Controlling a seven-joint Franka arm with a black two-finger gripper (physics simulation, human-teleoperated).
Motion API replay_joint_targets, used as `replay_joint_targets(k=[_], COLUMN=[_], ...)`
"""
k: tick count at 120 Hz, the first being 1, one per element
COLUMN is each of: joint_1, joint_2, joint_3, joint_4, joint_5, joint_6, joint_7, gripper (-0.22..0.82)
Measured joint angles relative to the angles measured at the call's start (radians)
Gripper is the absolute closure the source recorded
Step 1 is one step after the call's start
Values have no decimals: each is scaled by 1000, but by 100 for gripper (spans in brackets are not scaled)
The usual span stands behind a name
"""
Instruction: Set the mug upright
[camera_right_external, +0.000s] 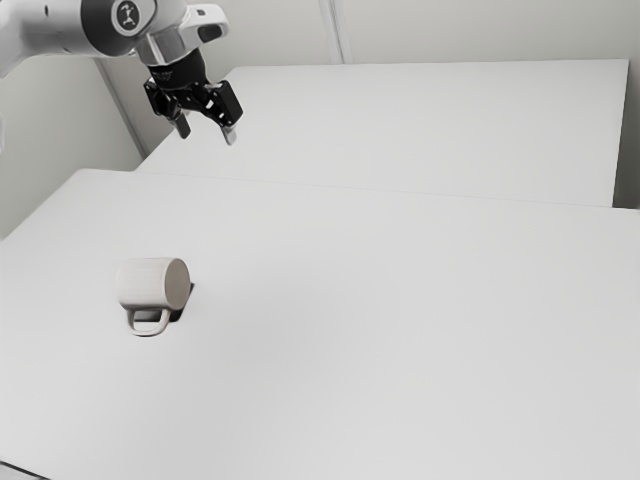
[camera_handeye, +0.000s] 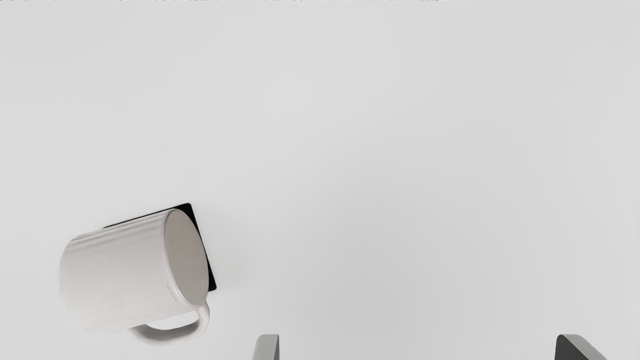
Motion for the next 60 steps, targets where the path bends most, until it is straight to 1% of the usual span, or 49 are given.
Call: replay_joint_targets(k=[43, 60], joint_1=[-10, -14], joint_2=[-17, -64], joint_3=[-1, 1], joint_4=[-16, -80], joint_5=[-9, -15], joint_6=[-7, -4], joint_7=[-7, -10], gripper=[0, 0])
